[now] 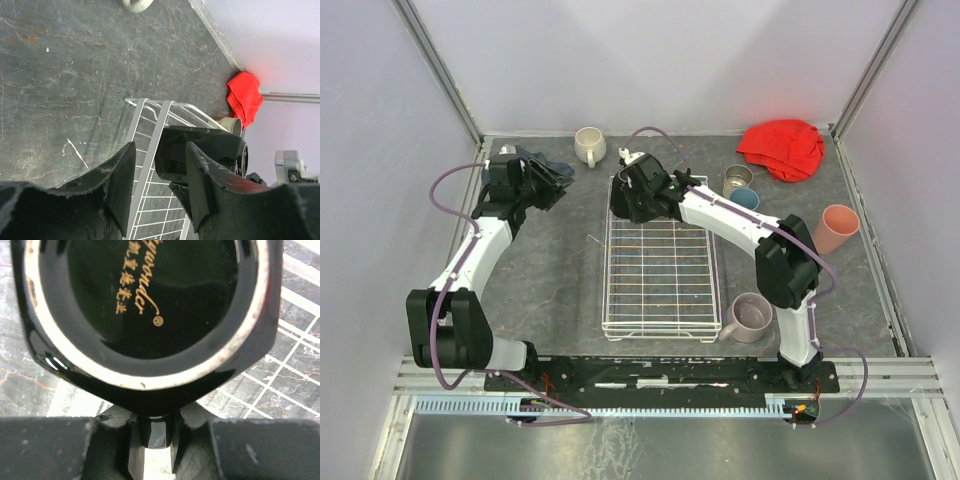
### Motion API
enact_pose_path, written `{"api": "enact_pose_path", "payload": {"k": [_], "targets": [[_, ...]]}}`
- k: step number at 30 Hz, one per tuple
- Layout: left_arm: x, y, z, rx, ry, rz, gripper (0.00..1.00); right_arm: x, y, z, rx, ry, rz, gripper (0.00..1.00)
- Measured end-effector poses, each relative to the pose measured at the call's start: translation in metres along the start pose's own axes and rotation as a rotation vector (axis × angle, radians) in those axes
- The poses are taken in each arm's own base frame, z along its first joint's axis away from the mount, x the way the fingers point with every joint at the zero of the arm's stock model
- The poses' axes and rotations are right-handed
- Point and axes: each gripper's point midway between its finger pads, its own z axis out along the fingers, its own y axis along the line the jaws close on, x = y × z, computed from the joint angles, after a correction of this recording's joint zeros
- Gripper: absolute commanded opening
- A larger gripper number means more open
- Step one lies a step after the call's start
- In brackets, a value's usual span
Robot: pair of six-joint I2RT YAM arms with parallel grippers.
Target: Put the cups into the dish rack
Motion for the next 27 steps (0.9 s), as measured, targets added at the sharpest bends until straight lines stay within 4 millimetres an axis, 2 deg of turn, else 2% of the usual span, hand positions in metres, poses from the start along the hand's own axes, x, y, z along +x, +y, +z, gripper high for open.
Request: {"api": "enact_pose_path", "payload": {"k": [6, 14, 20, 25, 26, 27], "targets": [[-0.010, -0.007, 0.003, 0.011, -0.014, 0.031, 0.50, -0.003, -0.008, 0.017, 0.064, -0.008, -0.002, 0.01], [-0.025, -0.023, 0.002, 0.044, -0.040, 0.110, 0.50, 0.006, -0.014, 0.032, 0.122, 0.007, -0.013, 0.01], [-0.027, -0.025, 0.003, 0.047, -0.043, 0.144, 0.50, 0.016, -0.014, 0.047, 0.134, 0.026, -0.003, 0.01], [-0.027, -0.024, 0.006, 0.041, -0.028, 0.159, 0.50, 0.014, -0.014, 0.049, 0.137, 0.018, 0.005, 0.01], [-0.026, -0.023, 0.006, 0.041, -0.024, 0.158, 0.50, 0.014, -0.013, 0.049, 0.135, 0.017, 0.005, 0.01], [-0.025, -0.024, 0.006, 0.044, -0.022, 0.158, 0.50, 0.014, -0.013, 0.049, 0.135, 0.016, 0.006, 0.06]]}}
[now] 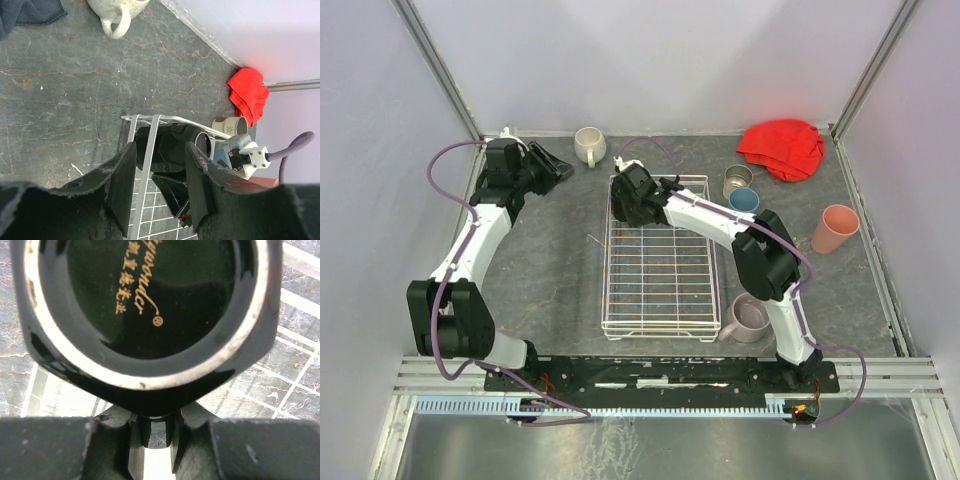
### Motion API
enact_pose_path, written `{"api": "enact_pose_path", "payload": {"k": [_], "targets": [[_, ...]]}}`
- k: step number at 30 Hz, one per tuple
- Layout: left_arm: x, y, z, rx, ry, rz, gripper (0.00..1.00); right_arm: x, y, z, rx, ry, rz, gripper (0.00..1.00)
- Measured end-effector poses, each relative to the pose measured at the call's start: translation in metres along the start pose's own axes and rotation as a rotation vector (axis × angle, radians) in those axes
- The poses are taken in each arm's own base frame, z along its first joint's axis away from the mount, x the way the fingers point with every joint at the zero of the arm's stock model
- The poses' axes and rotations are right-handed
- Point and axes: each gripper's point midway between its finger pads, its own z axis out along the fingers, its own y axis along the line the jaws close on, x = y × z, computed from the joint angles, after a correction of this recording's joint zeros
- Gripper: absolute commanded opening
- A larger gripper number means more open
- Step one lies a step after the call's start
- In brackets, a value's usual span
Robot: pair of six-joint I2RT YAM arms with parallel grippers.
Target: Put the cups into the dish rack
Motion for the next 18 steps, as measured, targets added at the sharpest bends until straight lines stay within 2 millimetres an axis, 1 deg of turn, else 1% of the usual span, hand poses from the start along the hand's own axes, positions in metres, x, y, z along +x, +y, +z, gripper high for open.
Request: {"api": "enact_pose_path", "payload": {"k": [4, 6, 9, 10, 15, 18], "targets": [[-0.001, -0.001, 0.000, 0.006, -0.002, 0.001, 0.50, 0.000, 0.004, 0.000, -0.002, -0.005, -0.004, 0.47], [-0.001, -0.002, 0.000, 0.007, -0.002, 0.002, 0.49, -0.001, 0.006, 0.001, -0.006, -0.016, 0.003, 0.58], [0.000, -0.001, 0.001, 0.009, 0.004, 0.001, 0.49, -0.008, 0.010, 0.002, -0.016, -0.050, 0.007, 0.67], [0.001, -0.001, 0.002, 0.008, 0.007, 0.000, 0.50, -0.009, 0.011, 0.003, -0.019, -0.057, 0.006, 0.69], [0.002, 0.005, 0.010, -0.014, 0.030, 0.017, 0.52, 0.001, 0.007, 0.001, -0.009, -0.053, -0.001, 0.70], [-0.008, 0.004, 0.024, -0.037, 0.042, 0.053, 0.52, 0.007, 0.000, -0.011, 0.001, -0.050, -0.002, 0.71]]}}
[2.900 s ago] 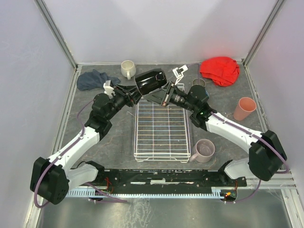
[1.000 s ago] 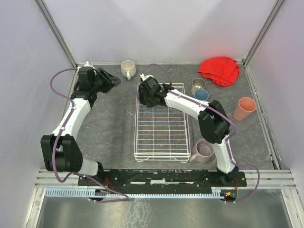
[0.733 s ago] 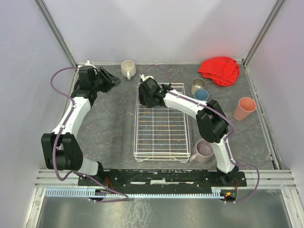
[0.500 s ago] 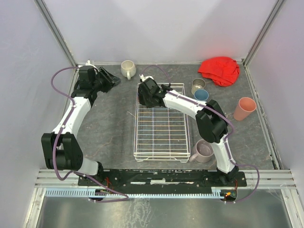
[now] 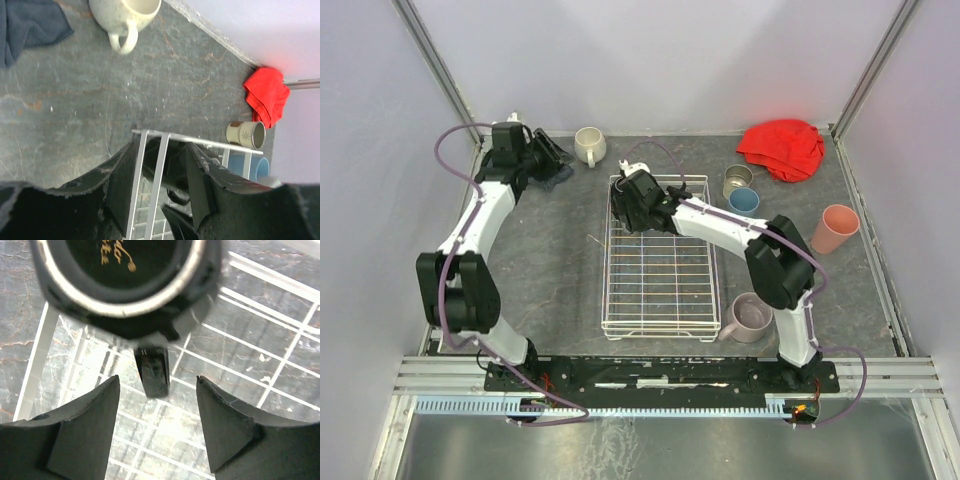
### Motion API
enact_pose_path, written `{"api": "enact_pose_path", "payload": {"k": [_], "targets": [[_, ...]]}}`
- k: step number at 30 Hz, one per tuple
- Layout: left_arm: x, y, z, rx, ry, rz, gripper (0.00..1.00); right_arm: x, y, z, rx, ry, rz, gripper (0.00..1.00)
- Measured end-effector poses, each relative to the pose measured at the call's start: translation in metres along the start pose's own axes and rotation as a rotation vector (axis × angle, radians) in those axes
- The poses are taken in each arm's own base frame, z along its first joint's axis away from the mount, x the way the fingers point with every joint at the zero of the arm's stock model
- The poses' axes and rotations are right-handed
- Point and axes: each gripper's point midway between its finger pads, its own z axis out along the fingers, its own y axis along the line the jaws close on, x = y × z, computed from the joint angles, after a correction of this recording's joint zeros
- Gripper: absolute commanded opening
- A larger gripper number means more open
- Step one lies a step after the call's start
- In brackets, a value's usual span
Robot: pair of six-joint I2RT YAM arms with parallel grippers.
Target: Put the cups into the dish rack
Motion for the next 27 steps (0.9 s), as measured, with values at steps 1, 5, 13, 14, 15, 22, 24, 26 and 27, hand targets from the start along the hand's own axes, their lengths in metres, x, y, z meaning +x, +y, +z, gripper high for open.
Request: {"api": "enact_pose_path", "payload": {"k": [1, 5, 13, 14, 15, 22, 24, 26, 27], "targets": [[-0.005, -0.001, 0.005, -0.005, 0.001, 0.010, 0.52, -0.001, -0.002, -0.006, 0.001, -0.005, 0.001, 0.70], [-0.026, 0.001, 0.036, -0.042, -0.001, 0.040, 0.52, -0.013, -0.009, -0.038, 0.002, -0.052, 0.012, 0.70], [-0.022, 0.035, 0.098, -0.142, 0.035, 0.069, 0.49, -0.029, -0.027, -0.106, -0.001, -0.158, 0.041, 0.69], [-0.020, 0.037, 0.105, -0.151, 0.038, 0.094, 0.49, -0.030, -0.029, -0.110, 0.001, -0.164, 0.041, 0.69], [-0.018, 0.040, 0.113, -0.163, 0.040, 0.128, 0.49, -0.031, -0.030, -0.114, 0.005, -0.169, 0.039, 0.69], [-0.023, 0.012, 0.169, -0.164, 0.025, 0.341, 0.49, -0.029, -0.046, -0.122, 0.045, -0.153, 0.019, 0.69], [-0.024, 0.007, 0.179, -0.176, 0.023, 0.370, 0.50, -0.028, -0.052, -0.123, 0.057, -0.150, 0.020, 0.69], [-0.027, 0.007, 0.187, -0.197, 0.013, 0.386, 0.50, -0.029, -0.060, -0.125, 0.073, -0.147, 0.028, 0.69], [-0.028, 0.010, 0.190, -0.212, 0.011, 0.391, 0.50, -0.029, -0.063, -0.125, 0.081, -0.146, 0.031, 0.69]]}}
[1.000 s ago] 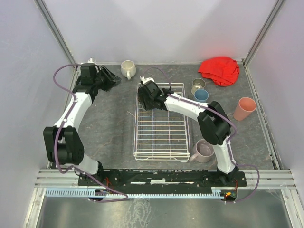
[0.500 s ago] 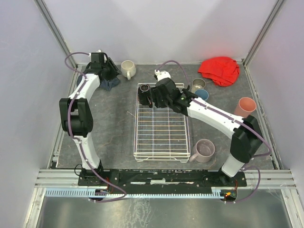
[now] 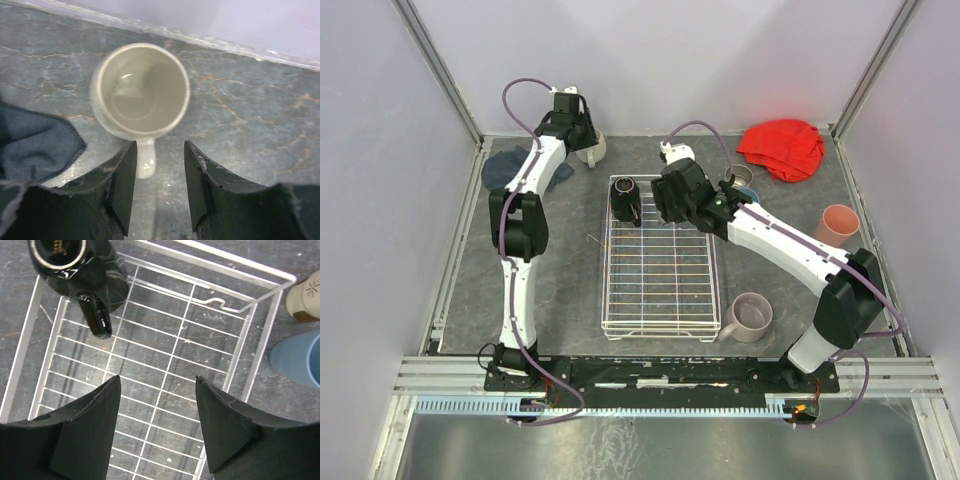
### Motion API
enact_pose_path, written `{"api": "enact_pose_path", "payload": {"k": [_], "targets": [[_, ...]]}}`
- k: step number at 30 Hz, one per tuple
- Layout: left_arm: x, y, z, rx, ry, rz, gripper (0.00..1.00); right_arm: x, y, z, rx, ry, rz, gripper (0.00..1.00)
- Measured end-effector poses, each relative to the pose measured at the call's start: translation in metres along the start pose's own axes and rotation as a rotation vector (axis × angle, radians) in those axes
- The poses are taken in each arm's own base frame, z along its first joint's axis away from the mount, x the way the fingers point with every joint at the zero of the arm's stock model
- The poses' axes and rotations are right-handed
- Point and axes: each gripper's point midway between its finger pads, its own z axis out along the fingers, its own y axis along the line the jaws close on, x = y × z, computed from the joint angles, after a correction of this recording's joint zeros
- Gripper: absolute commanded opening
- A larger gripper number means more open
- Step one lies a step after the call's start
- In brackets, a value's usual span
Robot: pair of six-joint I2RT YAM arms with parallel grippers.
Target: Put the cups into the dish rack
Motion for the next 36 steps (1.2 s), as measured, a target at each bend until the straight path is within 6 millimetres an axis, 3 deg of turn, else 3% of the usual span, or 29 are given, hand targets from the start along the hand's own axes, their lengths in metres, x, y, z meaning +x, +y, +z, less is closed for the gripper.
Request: {"api": "enact_pose_path", "payload": {"k": [9, 22, 32, 36], "targets": [[0.016, 0.025, 0.014, -0.128, 0.050, 0.061, 0.52, -0.003, -0.021, 0.004, 0.045, 0.002, 0.021, 0.68], [0.028, 0.010, 0.013, -0.132, 0.072, 0.108, 0.52, -0.004, -0.025, 0.005, 0.051, 0.001, 0.027, 0.68], [0.047, 0.019, 0.023, -0.181, 0.114, 0.127, 0.52, 0.002, -0.029, 0.007, 0.066, 0.013, 0.030, 0.68], [0.051, 0.024, 0.026, -0.204, 0.120, 0.132, 0.37, 0.002, -0.030, 0.007, 0.069, 0.014, 0.033, 0.68]]}}
